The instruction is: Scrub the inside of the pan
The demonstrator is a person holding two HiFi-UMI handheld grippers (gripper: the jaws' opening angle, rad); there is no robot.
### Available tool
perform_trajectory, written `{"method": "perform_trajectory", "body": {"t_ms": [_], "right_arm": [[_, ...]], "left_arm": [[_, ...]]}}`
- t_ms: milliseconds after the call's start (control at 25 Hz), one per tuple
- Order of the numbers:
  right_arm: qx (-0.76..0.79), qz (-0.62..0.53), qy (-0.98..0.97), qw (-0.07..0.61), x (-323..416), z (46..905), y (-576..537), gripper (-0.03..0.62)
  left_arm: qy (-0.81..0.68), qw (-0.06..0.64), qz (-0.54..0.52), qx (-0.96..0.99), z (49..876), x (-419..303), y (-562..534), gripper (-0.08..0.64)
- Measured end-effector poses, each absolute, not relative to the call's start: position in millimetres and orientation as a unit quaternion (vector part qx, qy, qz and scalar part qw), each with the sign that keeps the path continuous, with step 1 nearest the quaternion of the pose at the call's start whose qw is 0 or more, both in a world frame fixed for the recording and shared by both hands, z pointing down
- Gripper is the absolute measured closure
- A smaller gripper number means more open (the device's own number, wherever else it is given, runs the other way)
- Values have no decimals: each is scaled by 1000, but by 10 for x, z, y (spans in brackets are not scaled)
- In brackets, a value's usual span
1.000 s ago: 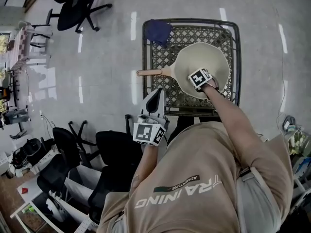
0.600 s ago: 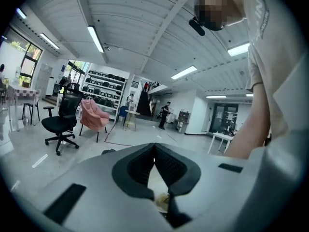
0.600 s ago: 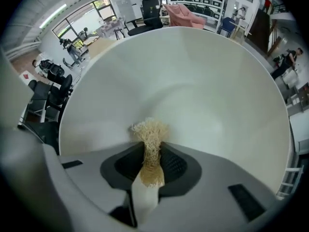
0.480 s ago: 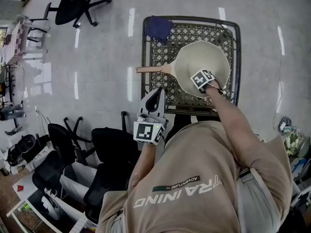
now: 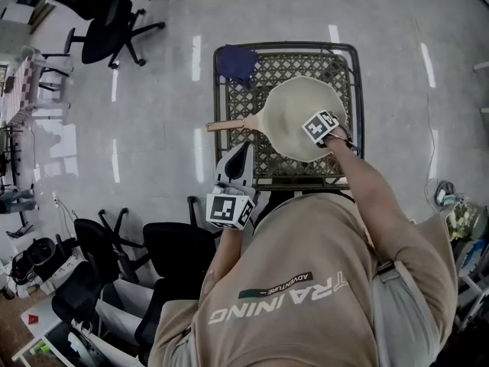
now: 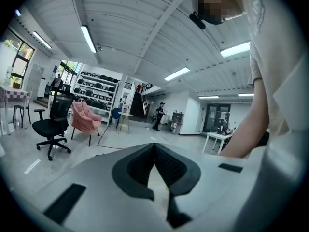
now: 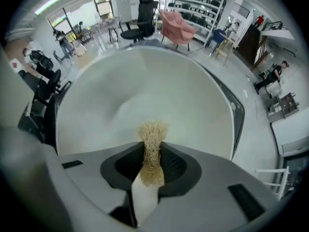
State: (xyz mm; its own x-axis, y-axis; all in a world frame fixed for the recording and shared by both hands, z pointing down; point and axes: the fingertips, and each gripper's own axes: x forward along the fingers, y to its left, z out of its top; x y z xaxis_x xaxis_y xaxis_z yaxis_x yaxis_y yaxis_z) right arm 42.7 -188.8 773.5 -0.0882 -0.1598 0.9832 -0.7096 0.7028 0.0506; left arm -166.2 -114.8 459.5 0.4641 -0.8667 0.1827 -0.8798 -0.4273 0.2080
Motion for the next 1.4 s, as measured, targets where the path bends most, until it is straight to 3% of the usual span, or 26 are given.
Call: {"method": "perform_trajectory", "body": {"t_ms": [320, 680, 960, 1400], "right_arm": [[338, 218, -817, 413, 418, 6659, -1669, 488], [427, 238, -807, 332, 899, 5987, -995, 488], [457, 308, -768, 327, 1482, 6387, -506, 488], [382, 371, -761, 372, 1771, 7361, -236, 488]], "left_arm": [[-462, 127, 14, 877, 4490, -1470, -1276, 541], [-383, 138, 35, 913, 4678, -1117, -1361, 541], [-390, 141, 25, 910, 4596, -824, -1390, 541], [-480, 132, 79, 864, 4616, -716, -808, 541]]}}
